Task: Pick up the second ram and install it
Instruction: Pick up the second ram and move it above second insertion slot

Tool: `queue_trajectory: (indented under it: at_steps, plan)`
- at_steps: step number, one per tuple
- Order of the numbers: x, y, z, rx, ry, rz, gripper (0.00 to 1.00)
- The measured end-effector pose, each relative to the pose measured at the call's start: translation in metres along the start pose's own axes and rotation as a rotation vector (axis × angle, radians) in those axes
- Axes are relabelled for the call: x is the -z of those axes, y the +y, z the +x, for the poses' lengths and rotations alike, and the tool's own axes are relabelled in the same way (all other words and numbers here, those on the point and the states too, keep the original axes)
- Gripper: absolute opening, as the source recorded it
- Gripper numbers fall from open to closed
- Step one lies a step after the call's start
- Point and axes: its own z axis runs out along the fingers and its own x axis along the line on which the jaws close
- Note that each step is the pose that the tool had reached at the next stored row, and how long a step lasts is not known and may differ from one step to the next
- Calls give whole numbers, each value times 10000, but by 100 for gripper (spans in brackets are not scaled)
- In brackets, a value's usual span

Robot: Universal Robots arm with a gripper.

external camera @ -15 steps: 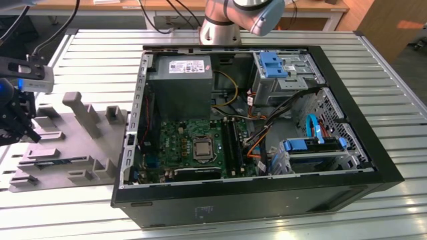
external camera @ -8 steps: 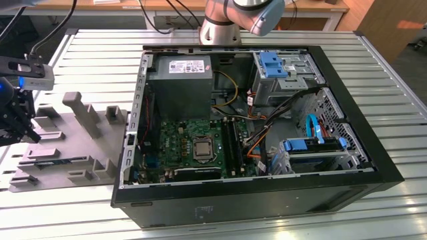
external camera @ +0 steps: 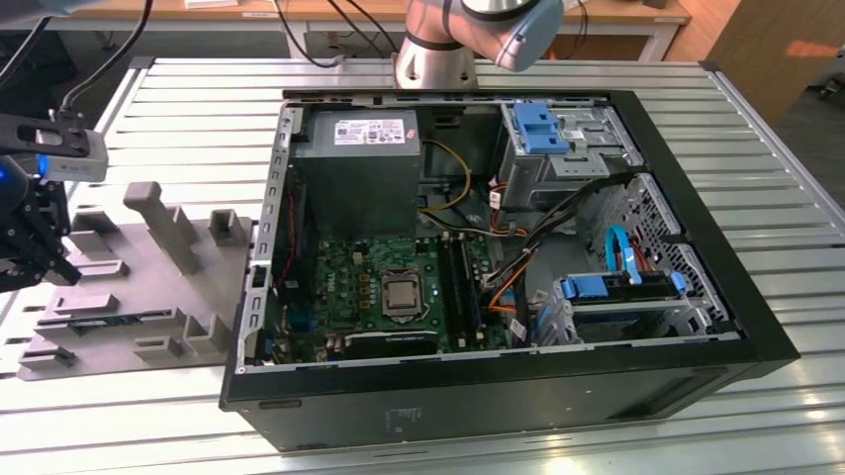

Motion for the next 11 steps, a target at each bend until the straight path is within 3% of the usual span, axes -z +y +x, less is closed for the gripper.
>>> queue_trajectory:
  at_steps: [6,11]
  plan:
    - [-26,-6,59,2,0,-1,11]
    - [-92,-9,78,19,1,-1,11]
